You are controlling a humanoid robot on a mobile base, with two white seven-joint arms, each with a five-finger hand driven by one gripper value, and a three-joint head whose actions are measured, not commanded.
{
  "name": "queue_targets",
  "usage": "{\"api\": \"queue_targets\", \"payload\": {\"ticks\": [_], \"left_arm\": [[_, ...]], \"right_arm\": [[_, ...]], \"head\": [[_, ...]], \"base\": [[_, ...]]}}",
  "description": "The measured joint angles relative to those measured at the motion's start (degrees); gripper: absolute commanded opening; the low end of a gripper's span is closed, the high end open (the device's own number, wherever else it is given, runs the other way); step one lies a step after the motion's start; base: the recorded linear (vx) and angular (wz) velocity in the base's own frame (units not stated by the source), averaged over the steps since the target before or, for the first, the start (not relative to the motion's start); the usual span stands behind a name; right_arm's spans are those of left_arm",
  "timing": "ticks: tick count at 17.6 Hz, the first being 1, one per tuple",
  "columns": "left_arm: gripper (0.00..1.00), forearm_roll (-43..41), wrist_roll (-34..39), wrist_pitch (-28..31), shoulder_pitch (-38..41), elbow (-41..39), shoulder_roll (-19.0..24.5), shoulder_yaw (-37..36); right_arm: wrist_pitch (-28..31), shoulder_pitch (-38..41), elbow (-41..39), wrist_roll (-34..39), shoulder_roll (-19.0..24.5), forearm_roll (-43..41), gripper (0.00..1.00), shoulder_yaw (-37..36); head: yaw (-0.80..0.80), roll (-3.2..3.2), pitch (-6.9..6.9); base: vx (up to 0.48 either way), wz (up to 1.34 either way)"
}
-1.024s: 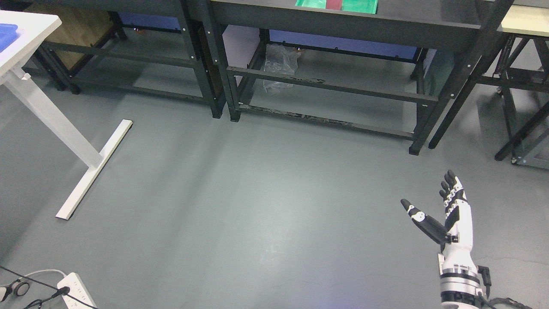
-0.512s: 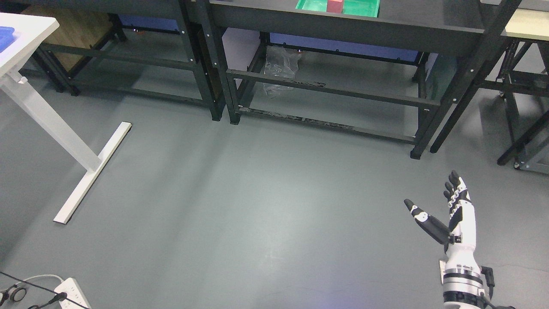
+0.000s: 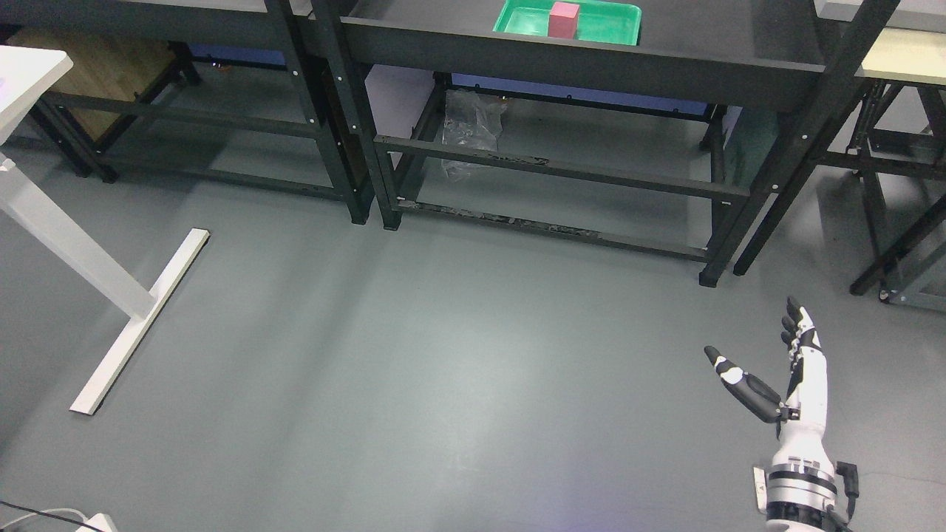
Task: Pick pink block from left shelf to tray
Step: 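Drive toward the shelf holding the green tray, right hand raised, then approach the shelf and bring the right hand up beside the green tray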
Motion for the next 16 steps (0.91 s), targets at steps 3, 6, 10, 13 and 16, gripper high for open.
{"api": "queue_targets", "payload": {"ticks": [3,6,10,13,16], "left_arm": [[1.0,0.0,0.0,0.0,0.0,0.0,0.0,0.0],[1.0,0.0,0.0,0.0,0.0,0.0,0.0,0.0],[1.0,0.0,0.0,0.0,0.0,0.0,0.0,0.0],[1.0,0.0,0.0,0.0,0.0,0.0,0.0,0.0],[1.0,0.0,0.0,0.0,0.0,0.0,0.0,0.0]], "right_arm": [[0.97,-0.01,-0.08,-2.07,-0.24,5.04,0.98,-0.03],[1.0,-0.34,-0.16,-2.5,-1.39,10.43,0.98,-0.09],[0.63,-1.22,-0.21,-2.51,-2.93,16.86,0.98,0.15],[0.45,-1.87,-0.24,-4.83,-3.56,21.74,1.0,1.13],[0.72,-1.96,-0.29,-7.67,-3.8,26.86,1.0,2.25]], "head": [[0.0,0.0,0.0],[0.0,0.0,0.0],[0.0,0.0,0.0],[0.0,0.0,0.0],[0.0,0.0,0.0]], "base": [[0.102,0.02],[0.063,0.17],[0.041,0.22],[0.045,0.21],[0.06,0.2]]}}
